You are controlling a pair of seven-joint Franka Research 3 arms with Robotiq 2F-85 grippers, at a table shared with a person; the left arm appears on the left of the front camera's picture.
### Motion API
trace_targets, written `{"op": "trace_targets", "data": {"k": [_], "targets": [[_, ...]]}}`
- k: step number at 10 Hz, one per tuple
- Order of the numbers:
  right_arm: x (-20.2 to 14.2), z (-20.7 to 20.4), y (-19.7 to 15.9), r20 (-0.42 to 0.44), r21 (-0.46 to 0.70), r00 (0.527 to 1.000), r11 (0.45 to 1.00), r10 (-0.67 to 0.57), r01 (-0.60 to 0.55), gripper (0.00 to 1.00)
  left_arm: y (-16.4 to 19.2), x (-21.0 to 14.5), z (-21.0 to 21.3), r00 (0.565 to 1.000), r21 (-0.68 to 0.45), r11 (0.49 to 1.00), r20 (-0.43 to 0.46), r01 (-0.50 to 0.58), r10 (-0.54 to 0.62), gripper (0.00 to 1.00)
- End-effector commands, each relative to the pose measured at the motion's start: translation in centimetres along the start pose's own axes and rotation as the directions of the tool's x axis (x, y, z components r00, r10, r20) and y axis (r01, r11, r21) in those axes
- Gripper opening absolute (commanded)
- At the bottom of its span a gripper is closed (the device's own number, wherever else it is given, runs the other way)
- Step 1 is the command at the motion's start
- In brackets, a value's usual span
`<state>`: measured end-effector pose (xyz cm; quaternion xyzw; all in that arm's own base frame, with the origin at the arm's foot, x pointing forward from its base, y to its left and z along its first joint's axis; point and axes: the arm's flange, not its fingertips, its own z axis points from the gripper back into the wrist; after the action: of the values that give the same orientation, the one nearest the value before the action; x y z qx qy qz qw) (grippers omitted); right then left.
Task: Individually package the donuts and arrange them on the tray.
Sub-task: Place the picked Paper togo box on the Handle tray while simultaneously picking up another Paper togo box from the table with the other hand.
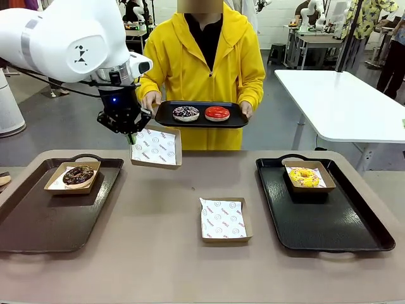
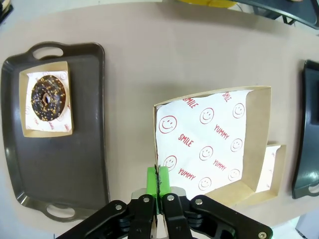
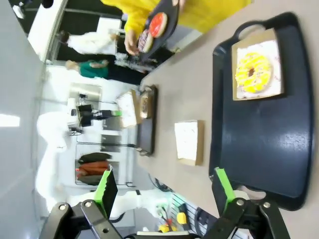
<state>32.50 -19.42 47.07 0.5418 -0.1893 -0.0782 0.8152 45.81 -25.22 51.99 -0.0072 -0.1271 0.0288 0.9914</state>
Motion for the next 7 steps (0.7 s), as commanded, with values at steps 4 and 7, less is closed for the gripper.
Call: {"op": "trace_targets", "data": {"k": [4,7], "targets": [[1.0,0.9,-5.8,-0.083,0.142,0.992,0.984,-0.096,0.107,1.0,-0.4,2.1,-0.4,0.999,0.057,0.997,-0.005,-0.052,0.053,0.0],[-0.1,0.3,-6.3,-0.094,0.117,0.989,0.985,-0.116,0.126,1.0,-0.2,1.4,-0.3,1.0,0.011,1.0,-0.009,-0.011,0.011,0.0]]}}
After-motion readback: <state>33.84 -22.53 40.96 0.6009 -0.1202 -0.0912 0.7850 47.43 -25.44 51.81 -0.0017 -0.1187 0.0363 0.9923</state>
